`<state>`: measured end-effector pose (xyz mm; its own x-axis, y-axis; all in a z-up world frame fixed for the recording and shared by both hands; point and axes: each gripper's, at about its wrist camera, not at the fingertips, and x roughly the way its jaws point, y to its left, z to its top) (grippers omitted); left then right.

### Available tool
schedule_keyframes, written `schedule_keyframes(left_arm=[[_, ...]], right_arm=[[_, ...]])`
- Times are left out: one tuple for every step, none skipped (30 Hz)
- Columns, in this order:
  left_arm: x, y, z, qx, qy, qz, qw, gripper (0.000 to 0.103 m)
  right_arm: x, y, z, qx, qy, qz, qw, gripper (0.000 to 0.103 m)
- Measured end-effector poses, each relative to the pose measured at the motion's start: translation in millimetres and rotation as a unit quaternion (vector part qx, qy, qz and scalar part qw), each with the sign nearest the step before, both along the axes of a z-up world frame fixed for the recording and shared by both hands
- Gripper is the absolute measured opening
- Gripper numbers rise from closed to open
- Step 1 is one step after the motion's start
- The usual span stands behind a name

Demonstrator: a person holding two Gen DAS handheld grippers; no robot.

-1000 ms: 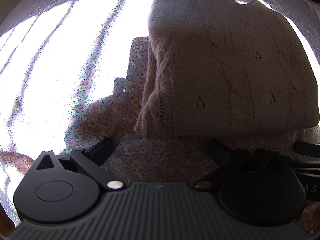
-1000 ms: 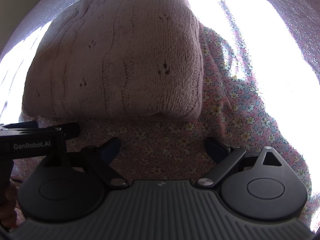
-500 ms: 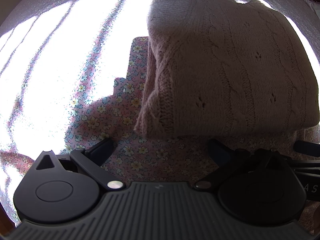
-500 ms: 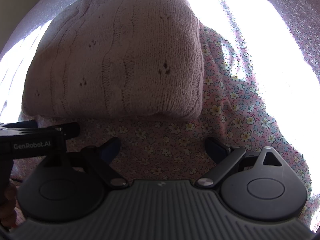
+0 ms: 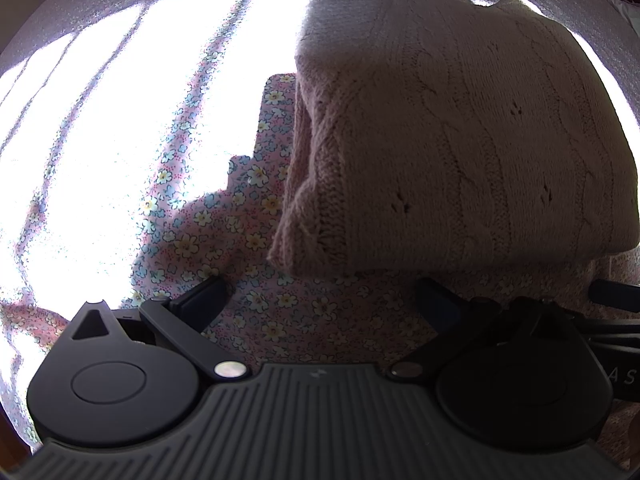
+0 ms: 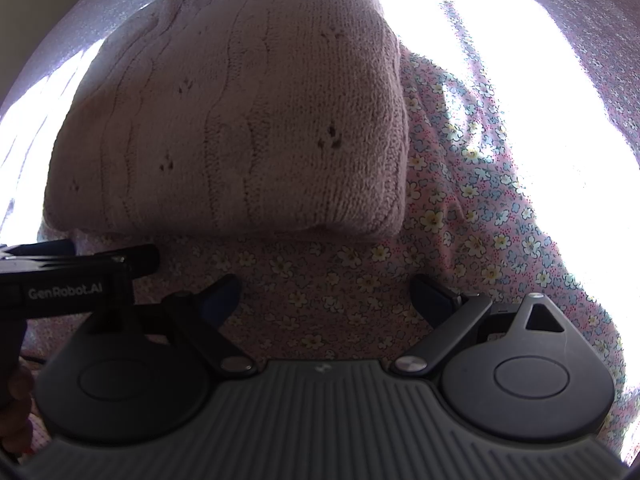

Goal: Fold small clothes

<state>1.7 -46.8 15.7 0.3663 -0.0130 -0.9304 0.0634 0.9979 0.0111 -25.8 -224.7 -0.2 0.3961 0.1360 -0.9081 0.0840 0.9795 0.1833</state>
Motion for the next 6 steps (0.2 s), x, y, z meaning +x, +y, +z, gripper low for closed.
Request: schedule_keyframes(left_arm=[[0.0,0.4,-0.2,0.001,0.000,0.000,1.0000,0.103],[0.1,0.8,-0.5,0.001,0.000,-0.001,1.0000,0.103],[0.4,1.1,-1.0,0.002,0.000,-0.001,1.0000,0.103],[0.6,1.6,-1.2,0.002,0.000,-0.001,1.0000,0.103],[0.9,2.0,-1.3,0.002,0.001,-0.001,1.0000,0.103],[0.9,1.1,-1.5,0.002,0.001,-0.001,1.0000,0.103]], right_arm=[[-0.1,0.0,0.0,0.000,0.000,0.000,1.000,0.095],[0.1,0.2,0.0,0.000,0.000,0.000,1.000,0.095],[0.1,0.2,0.0,0.000,0.000,0.000,1.000,0.096],[0.1,0.4,0.4,0.000,0.000,0.000,1.000,0.096],[0.2,0.5,0.8,-0.001,0.000,0.000,1.000,0.096],[0.2,0.7,0.7,0.000,0.000,0.000,1.000,0.096]])
